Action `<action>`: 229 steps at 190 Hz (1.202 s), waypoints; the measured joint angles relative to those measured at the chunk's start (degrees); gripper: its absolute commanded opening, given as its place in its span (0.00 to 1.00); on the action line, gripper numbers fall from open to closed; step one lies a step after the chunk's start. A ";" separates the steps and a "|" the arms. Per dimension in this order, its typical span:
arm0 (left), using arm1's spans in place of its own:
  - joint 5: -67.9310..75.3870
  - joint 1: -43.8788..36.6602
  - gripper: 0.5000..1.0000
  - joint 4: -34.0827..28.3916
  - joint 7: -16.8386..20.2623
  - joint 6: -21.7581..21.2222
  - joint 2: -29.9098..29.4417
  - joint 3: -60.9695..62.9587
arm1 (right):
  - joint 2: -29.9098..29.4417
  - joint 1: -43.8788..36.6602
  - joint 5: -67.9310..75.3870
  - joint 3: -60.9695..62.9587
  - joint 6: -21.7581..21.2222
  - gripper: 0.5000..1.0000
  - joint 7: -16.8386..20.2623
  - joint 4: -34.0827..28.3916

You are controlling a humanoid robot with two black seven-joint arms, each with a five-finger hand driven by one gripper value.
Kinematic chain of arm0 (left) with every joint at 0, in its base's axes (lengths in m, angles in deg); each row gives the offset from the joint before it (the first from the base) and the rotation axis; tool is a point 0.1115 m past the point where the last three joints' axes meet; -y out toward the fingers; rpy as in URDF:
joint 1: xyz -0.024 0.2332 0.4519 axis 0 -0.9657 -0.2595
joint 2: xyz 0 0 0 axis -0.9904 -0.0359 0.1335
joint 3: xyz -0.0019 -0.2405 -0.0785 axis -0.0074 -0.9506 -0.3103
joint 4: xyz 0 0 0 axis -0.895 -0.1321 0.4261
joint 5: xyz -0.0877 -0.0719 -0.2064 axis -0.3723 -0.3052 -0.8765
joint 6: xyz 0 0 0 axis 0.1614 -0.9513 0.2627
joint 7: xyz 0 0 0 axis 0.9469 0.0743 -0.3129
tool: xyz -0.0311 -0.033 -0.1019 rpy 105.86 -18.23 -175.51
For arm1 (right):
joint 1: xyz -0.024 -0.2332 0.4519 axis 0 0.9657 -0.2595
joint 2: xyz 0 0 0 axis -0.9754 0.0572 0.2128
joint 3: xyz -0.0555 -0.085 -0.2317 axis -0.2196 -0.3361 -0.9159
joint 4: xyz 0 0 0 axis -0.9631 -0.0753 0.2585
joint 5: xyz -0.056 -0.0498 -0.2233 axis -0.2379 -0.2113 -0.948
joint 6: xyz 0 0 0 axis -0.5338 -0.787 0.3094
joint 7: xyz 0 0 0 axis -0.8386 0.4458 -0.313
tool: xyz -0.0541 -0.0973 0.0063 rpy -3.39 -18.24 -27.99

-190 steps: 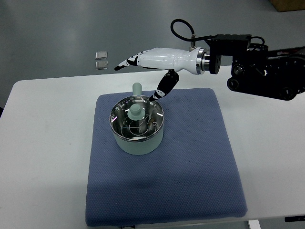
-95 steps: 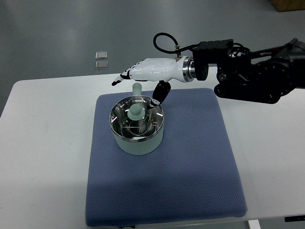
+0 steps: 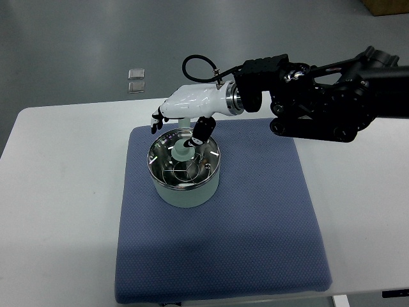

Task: Open lid and place right of pot
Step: 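Lower the right hand onto the green knob of the glass lid, then close the right hand fingers around the green lid knob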

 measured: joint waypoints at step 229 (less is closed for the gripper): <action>0.00 0.00 1.00 0.00 0.03 -0.02 0.00 0.00 | -1.14 1.56 -3.33 -0.63 -3.18 0.43 1.23 2.02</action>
